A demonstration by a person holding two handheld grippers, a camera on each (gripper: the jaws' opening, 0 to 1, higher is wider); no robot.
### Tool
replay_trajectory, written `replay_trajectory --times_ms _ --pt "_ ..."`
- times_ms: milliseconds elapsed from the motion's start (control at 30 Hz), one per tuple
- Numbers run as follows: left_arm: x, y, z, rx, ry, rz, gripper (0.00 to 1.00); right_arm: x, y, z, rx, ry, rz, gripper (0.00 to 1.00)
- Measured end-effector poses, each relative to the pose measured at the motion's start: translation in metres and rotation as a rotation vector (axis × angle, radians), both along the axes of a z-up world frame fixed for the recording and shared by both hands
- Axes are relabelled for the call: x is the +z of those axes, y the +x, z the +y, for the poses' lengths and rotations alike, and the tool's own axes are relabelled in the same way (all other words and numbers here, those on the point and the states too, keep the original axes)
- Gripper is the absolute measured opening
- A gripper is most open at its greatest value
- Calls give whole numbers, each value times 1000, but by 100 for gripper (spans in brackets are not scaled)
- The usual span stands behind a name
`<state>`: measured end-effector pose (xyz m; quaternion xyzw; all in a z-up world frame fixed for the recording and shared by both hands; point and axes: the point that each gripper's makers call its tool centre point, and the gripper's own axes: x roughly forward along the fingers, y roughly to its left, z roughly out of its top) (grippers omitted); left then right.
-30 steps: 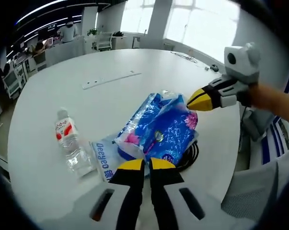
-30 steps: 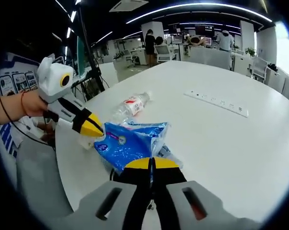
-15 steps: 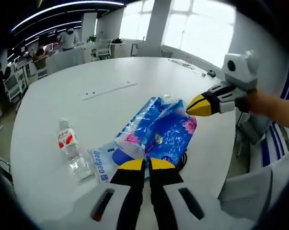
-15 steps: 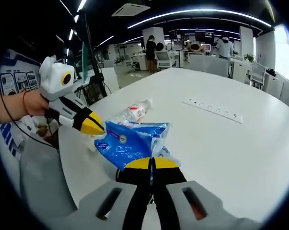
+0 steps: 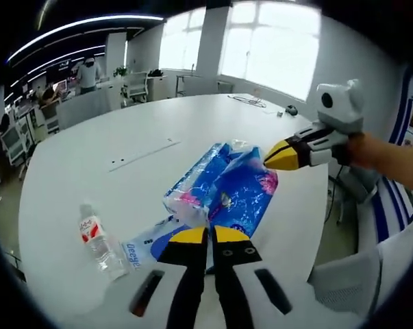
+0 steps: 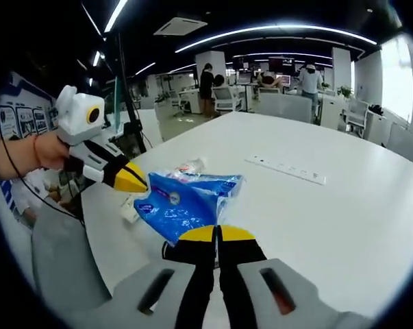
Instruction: Arrange the tabletop items into an orderly group along one side of the table until the central work area is clear of visible clutter.
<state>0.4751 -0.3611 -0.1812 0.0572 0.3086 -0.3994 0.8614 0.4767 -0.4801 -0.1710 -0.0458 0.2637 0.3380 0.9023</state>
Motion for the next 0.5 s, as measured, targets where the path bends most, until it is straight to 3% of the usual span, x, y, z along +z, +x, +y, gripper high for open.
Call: replay_trajectory --times_ms 500 --pt "43 16 -54 -92 -17 -86 0 37 5 -50 -86 1 -79 0"
